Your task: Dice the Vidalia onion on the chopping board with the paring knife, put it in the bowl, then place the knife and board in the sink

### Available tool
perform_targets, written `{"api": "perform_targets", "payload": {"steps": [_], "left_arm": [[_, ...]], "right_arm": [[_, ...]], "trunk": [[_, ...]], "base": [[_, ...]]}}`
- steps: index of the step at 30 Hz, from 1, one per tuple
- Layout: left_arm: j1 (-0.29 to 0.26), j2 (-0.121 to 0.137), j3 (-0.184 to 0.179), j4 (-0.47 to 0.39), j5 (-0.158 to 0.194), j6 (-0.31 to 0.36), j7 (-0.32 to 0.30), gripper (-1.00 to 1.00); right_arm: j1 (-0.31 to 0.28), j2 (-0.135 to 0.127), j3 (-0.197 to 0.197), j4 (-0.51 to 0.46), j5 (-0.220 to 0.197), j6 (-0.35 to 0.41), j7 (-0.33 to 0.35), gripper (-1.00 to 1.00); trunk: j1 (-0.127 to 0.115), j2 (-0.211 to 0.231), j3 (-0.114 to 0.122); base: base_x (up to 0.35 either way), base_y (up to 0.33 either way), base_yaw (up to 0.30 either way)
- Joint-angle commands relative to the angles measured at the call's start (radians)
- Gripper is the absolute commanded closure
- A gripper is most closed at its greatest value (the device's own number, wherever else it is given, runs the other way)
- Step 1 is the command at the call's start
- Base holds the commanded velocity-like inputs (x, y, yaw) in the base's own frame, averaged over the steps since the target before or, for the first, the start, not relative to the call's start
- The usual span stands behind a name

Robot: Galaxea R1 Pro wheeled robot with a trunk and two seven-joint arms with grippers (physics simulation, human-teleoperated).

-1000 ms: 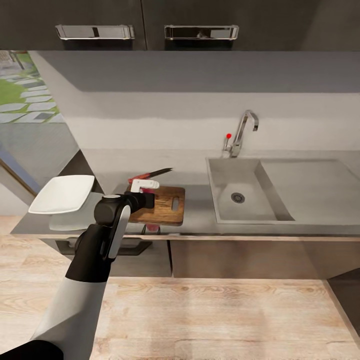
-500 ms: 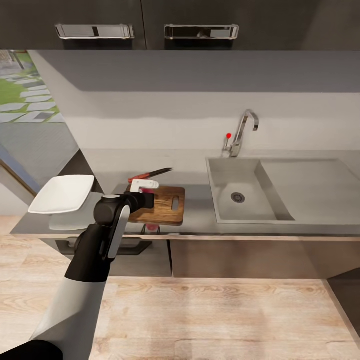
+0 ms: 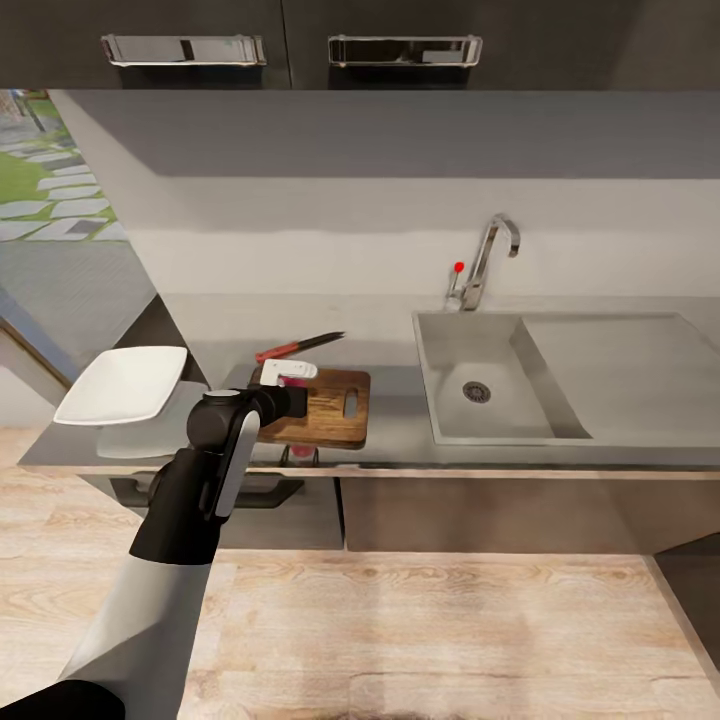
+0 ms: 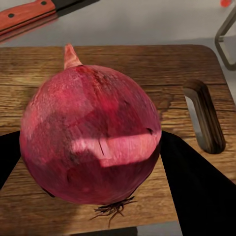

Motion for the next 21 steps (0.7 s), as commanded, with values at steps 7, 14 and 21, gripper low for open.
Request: {"api": "perform_targets", "payload": {"steps": [7,14,21], "left_arm": [[-0.001,0.000,0.000,0.000,0.002,0.005,0.000,1.00],[-0.001,0.000,0.000,0.000,0.002,0.005,0.000,1.00],[-0.001,0.000,0.000,0.000,0.002,0.004,0.000,1.00]], "right_arm": [[0.000,0.000,0.001,-0.001,-0.002,-0.001,-0.002,-1.00],[0.000,0.000,0.001,-0.001,-0.002,-0.001,-0.002,-1.00],[0.000,-0.002,0.000,-0.002,-0.001,-0.001,-0.002,-1.00]], "trunk": [[0.001,-0.002,-0.008],[0.001,-0.002,-0.009],[0.001,-0.002,-0.009]], "base": [[0.000,0.000,0.000],[0.000,0.000,0.000],[0.000,0.000,0.000]]}}
